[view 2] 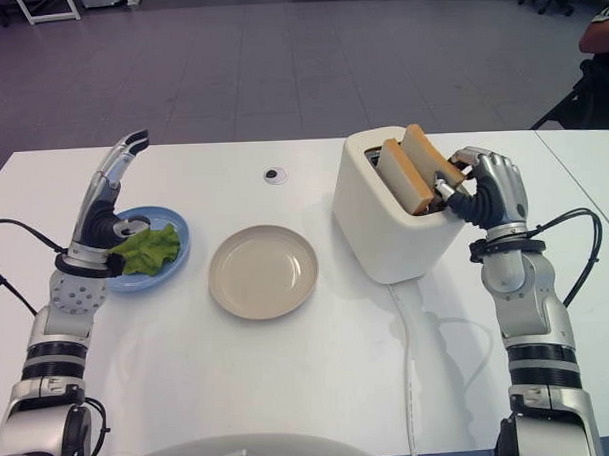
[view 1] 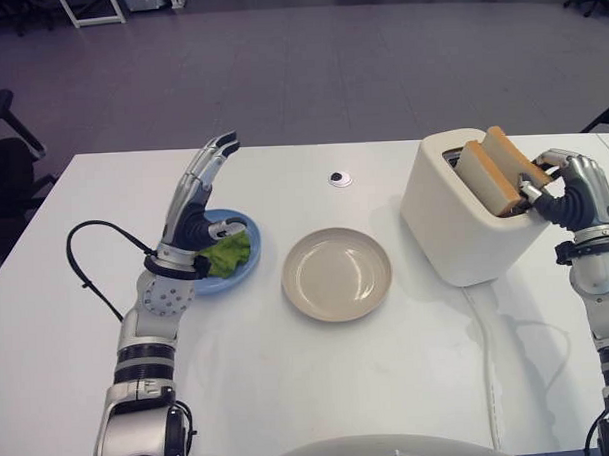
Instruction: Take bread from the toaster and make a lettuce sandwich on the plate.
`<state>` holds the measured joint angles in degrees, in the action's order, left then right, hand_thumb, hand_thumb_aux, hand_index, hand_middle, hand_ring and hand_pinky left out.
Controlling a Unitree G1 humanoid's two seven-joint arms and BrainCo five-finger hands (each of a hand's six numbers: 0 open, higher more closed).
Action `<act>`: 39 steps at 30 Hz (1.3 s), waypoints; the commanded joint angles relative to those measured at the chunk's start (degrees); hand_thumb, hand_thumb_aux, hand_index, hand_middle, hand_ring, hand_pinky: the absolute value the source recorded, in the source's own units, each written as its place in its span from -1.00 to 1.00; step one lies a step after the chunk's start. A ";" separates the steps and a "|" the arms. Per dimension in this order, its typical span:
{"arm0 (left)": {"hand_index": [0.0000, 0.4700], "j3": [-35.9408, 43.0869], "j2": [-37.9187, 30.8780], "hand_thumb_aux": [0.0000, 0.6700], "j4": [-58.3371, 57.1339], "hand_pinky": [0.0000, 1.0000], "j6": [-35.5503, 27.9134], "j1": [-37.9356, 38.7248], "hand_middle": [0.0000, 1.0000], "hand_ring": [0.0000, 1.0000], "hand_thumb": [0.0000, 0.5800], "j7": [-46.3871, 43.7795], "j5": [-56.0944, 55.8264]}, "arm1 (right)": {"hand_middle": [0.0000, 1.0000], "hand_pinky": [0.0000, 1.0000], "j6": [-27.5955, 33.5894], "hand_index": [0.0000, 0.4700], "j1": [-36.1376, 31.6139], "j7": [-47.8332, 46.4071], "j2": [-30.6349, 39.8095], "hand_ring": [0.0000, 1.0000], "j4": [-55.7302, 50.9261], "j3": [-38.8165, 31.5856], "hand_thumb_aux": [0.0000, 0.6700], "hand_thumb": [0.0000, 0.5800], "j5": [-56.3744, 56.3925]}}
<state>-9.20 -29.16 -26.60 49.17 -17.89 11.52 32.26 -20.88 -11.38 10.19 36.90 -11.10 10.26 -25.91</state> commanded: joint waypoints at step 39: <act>-1.00 19.26 -16.25 -1.00 -2.58 -1.00 -11.32 6.29 -1.00 -1.00 -1.00 -4.47 1.58 | 1.00 1.00 2.66 1.00 0.03 -28.11 -16.39 1.00 5.96 -28.56 1.00 1.00 7.01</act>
<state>11.23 -43.92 -29.40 38.15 -12.01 7.13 34.21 -19.90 -11.02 -16.71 20.35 -3.15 -17.95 -18.94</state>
